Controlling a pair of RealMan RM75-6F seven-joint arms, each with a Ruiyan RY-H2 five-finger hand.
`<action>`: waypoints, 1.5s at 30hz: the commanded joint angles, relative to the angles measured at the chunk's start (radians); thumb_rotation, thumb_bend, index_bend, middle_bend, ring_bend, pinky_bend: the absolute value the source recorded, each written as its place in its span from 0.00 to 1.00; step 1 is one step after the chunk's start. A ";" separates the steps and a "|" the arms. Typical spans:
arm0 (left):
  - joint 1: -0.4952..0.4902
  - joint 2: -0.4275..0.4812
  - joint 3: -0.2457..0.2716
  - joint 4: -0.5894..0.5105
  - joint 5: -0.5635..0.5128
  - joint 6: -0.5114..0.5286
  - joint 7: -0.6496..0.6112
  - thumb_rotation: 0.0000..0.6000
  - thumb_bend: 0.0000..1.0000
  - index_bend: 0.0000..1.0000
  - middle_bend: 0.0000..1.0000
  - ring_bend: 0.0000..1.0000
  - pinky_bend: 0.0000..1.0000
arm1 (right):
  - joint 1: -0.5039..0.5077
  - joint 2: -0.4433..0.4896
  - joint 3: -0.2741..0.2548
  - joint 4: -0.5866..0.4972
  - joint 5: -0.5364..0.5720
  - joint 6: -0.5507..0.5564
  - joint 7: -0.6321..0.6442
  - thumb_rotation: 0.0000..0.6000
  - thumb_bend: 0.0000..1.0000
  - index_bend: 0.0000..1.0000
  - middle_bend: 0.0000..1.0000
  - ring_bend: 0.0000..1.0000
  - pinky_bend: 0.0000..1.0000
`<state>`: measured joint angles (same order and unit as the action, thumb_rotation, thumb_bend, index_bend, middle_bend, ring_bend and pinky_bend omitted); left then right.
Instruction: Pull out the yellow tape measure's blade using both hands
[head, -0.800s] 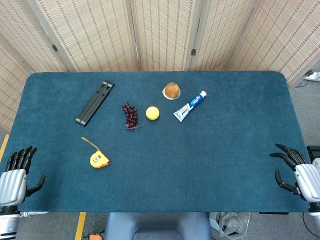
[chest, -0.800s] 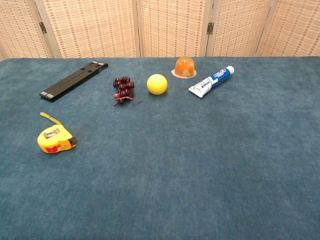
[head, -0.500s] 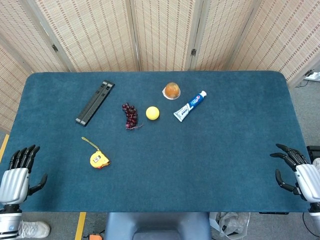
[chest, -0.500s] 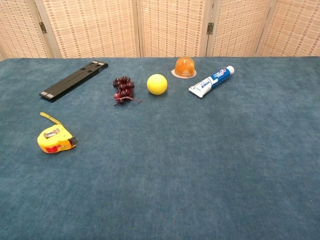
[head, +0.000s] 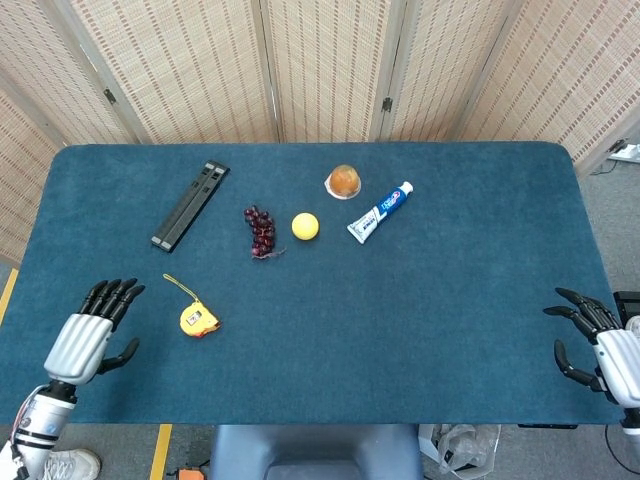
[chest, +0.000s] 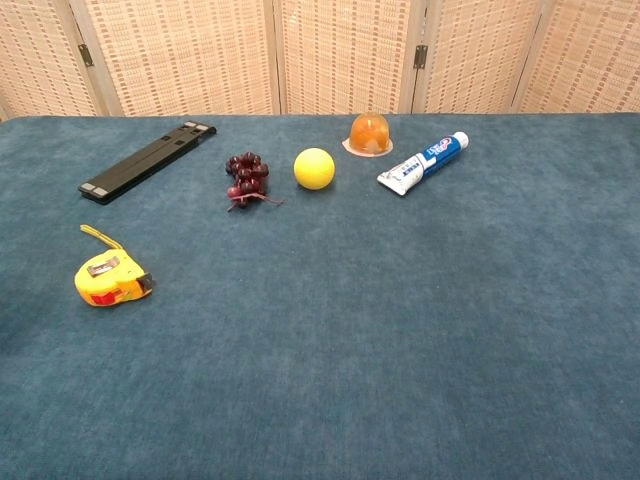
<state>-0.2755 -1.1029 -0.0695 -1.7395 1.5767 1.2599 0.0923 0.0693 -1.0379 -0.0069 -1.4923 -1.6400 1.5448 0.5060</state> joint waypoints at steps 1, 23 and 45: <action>-0.077 0.010 0.003 0.016 0.024 -0.100 0.008 1.00 0.43 0.12 0.10 0.05 0.02 | -0.002 0.004 0.000 -0.005 -0.001 0.004 -0.004 1.00 0.61 0.27 0.14 0.14 0.12; -0.337 -0.011 0.017 -0.002 -0.179 -0.518 0.225 1.00 0.43 0.01 0.06 0.00 0.00 | -0.010 0.004 -0.004 -0.001 0.002 0.008 0.004 1.00 0.61 0.27 0.14 0.14 0.12; -0.476 -0.120 0.066 0.085 -0.581 -0.562 0.472 1.00 0.43 0.05 0.07 0.02 0.01 | -0.012 -0.004 -0.005 0.002 0.008 0.000 0.000 1.00 0.61 0.27 0.14 0.14 0.12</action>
<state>-0.7396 -1.2151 -0.0144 -1.6620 1.0280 0.6886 0.5445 0.0571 -1.0414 -0.0120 -1.4905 -1.6320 1.5454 0.5057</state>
